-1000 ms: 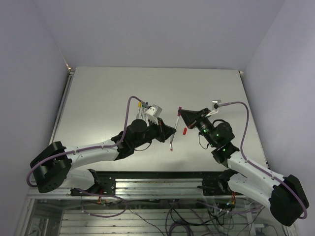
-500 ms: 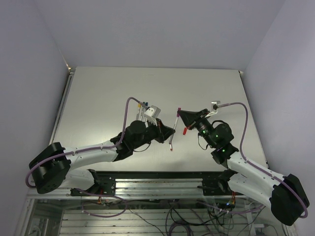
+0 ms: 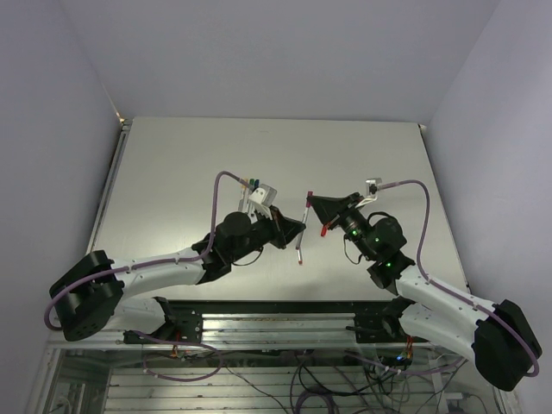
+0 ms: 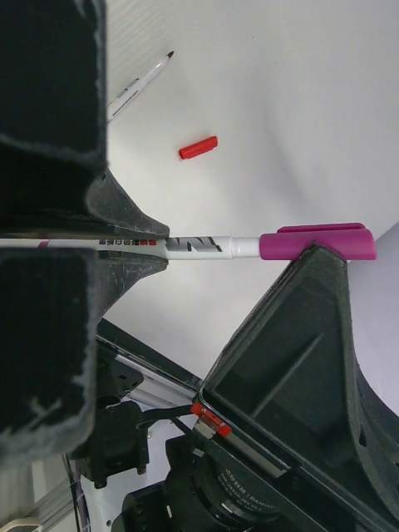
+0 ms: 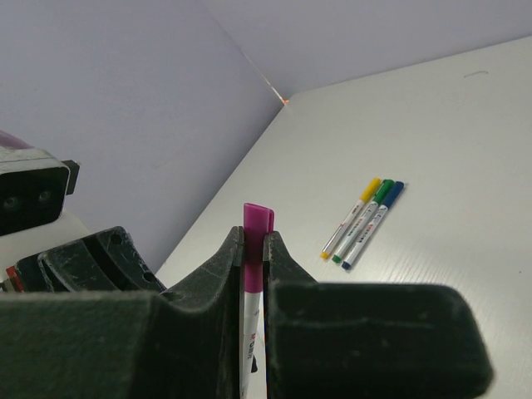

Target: Insert the pens into the pen caps

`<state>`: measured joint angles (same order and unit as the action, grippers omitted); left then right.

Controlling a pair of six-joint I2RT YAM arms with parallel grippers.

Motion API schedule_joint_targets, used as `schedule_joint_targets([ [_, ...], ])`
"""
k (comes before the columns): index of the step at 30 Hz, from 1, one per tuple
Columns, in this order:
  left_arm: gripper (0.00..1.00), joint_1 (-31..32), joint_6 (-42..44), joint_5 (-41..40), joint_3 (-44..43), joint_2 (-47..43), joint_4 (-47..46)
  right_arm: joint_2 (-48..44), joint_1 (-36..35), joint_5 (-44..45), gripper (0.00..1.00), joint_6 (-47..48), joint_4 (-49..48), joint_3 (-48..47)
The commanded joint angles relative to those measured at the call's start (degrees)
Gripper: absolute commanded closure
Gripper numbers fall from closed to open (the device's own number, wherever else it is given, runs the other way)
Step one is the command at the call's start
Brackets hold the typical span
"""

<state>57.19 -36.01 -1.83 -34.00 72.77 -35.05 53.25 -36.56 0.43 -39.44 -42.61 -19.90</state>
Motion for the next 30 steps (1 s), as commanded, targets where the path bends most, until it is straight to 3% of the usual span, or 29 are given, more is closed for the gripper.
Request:
schedule_joint_targets([
  [1,0.93,-0.07,0.78,-0.58,0.36,-1.97,-6.97,0.21,-0.43,0.12,1.0,0.61,-0.04,0.92],
  [16,0.93,-0.12,0.33,-4.38,0.98,-0.45,-10.49,0.69,-0.95,-4.32,1.0,0.01,1.55,0.84],
  [30,0.93,-3.58,0.97,-3.02,-3.65,2.98,-13.13,-0.04,-5.0,-4.02,1.0,3.22,12.56,0.97],
])
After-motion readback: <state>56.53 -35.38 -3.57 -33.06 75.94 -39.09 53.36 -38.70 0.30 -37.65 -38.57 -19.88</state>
